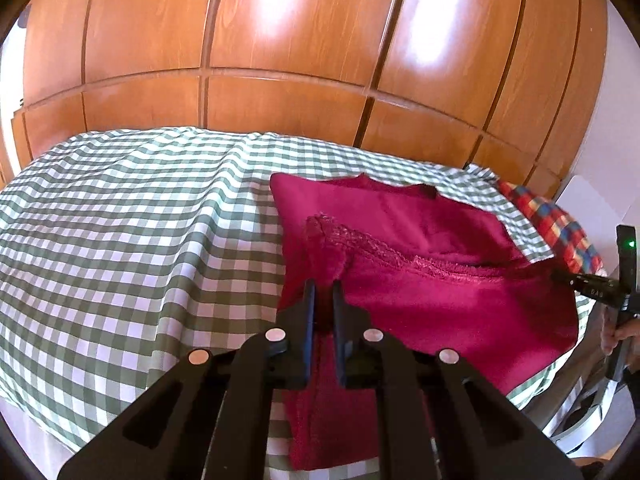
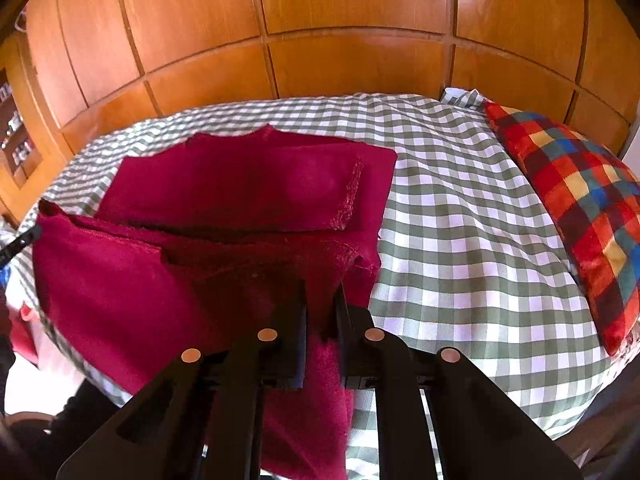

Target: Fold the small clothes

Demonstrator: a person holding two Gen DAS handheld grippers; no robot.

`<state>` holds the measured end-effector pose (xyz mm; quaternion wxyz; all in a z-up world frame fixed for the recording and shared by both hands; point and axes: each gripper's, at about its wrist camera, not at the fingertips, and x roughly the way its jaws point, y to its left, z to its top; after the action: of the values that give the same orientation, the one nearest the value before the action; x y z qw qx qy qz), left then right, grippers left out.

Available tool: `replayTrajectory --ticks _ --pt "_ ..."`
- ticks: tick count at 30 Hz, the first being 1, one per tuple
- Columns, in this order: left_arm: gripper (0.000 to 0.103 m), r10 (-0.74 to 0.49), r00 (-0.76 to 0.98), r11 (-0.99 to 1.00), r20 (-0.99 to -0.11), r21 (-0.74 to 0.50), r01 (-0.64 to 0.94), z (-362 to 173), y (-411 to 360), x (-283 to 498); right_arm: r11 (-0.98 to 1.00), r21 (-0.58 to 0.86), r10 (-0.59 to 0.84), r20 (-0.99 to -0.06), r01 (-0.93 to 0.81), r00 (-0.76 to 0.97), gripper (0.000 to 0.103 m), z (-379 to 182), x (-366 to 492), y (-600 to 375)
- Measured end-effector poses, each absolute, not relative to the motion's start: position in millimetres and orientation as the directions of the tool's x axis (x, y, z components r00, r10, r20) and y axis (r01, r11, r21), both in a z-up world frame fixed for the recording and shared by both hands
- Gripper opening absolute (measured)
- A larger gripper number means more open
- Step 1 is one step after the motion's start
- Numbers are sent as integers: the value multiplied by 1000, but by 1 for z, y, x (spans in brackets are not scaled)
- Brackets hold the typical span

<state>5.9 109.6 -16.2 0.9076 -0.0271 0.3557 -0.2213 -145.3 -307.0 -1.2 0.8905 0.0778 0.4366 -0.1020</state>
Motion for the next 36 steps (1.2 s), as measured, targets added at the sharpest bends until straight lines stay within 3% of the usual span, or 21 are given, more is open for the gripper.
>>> replayTrajectory --ticks 15,26,33,34,36 --pt "7 -419 723 907 -550 -209 366 26 99 48 959 94 -128 -696 267 706 9 48 -77 -329" --pt "7 -327 718 943 -614 -170 285 6 72 149 921 114 -179 -727 373 663 9 22 21 -374" --pt "8 -221 651 970 -726 -92 226 -41 44 208 902 67 -193 -820 426 538 9 -37 62 -390" --pt "9 -199 629 973 -751 -74 220 -52 40 215 903 64 -187 -832 425 523 9 -44 63 -391" --pt "23 -167 614 978 -772 -48 205 -60 37 217 901 76 -174 -838 427 517 10 -46 58 -392"
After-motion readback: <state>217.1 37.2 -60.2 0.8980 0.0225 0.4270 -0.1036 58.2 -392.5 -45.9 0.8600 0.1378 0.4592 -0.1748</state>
